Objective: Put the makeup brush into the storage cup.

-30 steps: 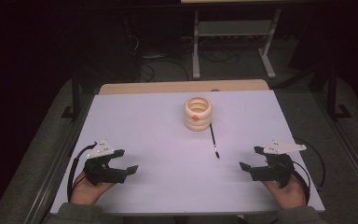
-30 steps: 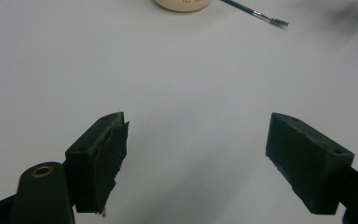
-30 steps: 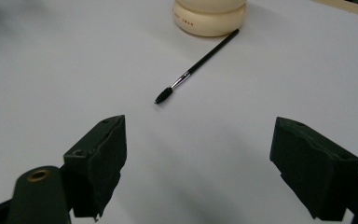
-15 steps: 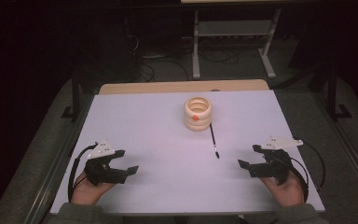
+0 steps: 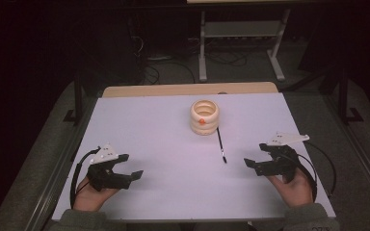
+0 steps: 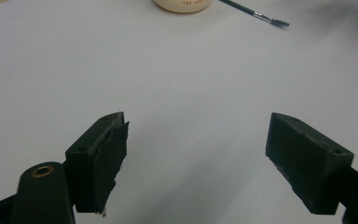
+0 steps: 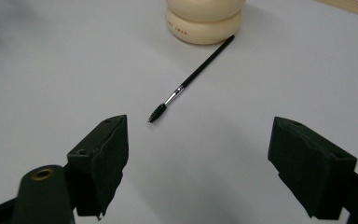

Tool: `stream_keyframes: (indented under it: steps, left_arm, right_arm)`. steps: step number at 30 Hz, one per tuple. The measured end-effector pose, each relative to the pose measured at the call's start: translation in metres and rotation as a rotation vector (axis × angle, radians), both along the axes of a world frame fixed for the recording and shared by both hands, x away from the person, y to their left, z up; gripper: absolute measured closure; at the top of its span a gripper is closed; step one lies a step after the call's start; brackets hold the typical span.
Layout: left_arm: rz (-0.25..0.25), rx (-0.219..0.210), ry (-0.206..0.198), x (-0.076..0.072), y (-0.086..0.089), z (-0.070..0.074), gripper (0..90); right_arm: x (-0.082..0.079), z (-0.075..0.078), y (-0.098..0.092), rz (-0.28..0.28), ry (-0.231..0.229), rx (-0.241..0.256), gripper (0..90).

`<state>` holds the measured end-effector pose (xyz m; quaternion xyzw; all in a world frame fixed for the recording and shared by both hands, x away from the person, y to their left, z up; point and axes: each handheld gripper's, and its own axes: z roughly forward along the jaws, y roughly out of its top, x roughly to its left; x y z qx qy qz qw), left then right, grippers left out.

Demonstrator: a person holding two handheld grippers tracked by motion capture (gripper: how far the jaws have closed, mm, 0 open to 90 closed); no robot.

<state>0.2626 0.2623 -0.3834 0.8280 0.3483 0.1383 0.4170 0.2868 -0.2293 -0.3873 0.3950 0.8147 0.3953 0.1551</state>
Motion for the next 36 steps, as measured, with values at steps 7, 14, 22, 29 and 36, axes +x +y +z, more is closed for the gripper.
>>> stream_keyframes:
  steps: [7, 14, 22, 29, 36]
  left_arm:
    - [0.002, 0.003, -0.001, 0.000, 0.000, -0.001, 20.2]
    - [0.002, 0.001, -0.001, 0.001, 0.000, -0.001, 20.2]
    - [-0.005, 0.005, -0.007, 0.002, 0.001, -0.001, 20.2]
    - [0.001, -0.007, -0.007, 0.001, 0.001, -0.001, 20.2]
    - [0.004, -0.013, -0.003, 0.001, 0.002, -0.001, 20.4]
  right_arm:
    - [0.014, 0.006, 0.010, -0.004, 0.018, -0.017, 20.0]
    - [0.029, 0.011, 0.019, -0.020, 0.032, -0.033, 21.0]
    - [0.045, 0.016, 0.024, -0.033, 0.063, -0.033, 22.5]
    - [0.060, 0.021, 0.036, -0.037, 0.094, -0.052, 24.4]
    - [0.077, 0.018, 0.051, -0.045, 0.136, -0.079, 29.7]
